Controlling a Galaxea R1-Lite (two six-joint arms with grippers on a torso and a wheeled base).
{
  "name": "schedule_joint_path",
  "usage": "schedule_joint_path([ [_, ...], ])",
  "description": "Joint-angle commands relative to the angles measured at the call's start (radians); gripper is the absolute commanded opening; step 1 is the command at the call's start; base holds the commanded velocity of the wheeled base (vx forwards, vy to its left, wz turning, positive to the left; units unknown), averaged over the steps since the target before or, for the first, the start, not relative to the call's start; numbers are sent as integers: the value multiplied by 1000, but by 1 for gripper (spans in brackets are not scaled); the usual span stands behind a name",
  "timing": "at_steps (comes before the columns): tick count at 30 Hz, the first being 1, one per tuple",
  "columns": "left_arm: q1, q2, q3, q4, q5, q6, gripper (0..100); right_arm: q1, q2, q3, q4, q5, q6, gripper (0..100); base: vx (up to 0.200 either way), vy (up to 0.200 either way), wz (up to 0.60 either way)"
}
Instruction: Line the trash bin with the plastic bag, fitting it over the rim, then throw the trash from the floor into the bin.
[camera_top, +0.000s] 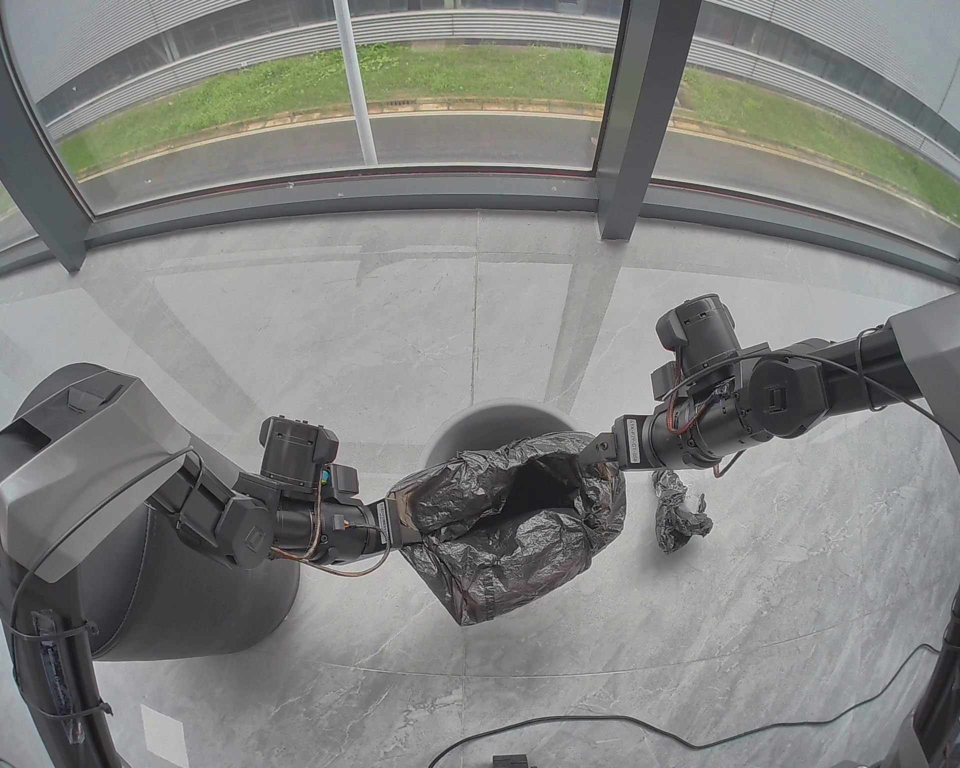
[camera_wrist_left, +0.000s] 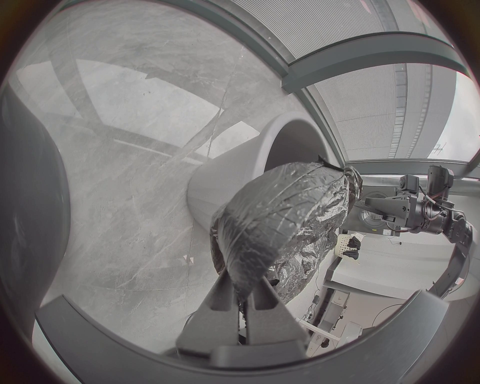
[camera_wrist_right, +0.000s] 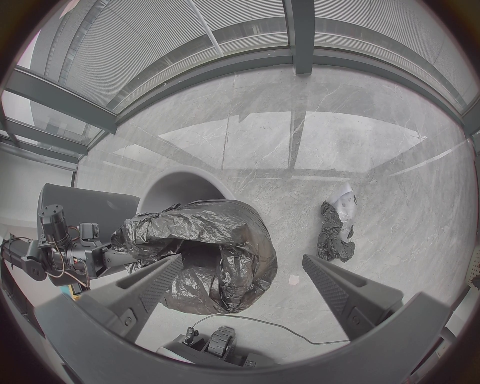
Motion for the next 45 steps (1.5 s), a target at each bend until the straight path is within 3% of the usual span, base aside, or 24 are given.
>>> schedule_joint_path([
  [1, 0, 15, -16, -9, 1, 3, 0, 4, 7, -5, -1, 2, -6, 100, 0, 0, 0],
  [19, 8, 31, -44, -14, 9, 23, 0, 71, 168, -269, 22, -9, -138, 100, 0, 0, 0],
  [30, 6, 29, -42, -14, 7, 23, 0, 74, 248, -383, 22, -76, -193, 100, 0, 0, 0],
  [35, 6, 32, -42, -14, 7, 23, 0, 73, 234, -398, 22, -78, -268, 100, 0, 0, 0],
  [39, 5, 22, -35, -17, 7, 23, 0, 70, 169, -393, 22, -60, -396, 100, 0, 0, 0],
  [41, 5, 22, -35, -17, 7, 23, 0, 70, 165, -392, 22, -56, -403, 100, 0, 0, 0],
  [45, 3, 20, -31, -18, 7, 23, 0, 76, 125, -372, 82, 25, -482, 100, 0, 0, 0],
])
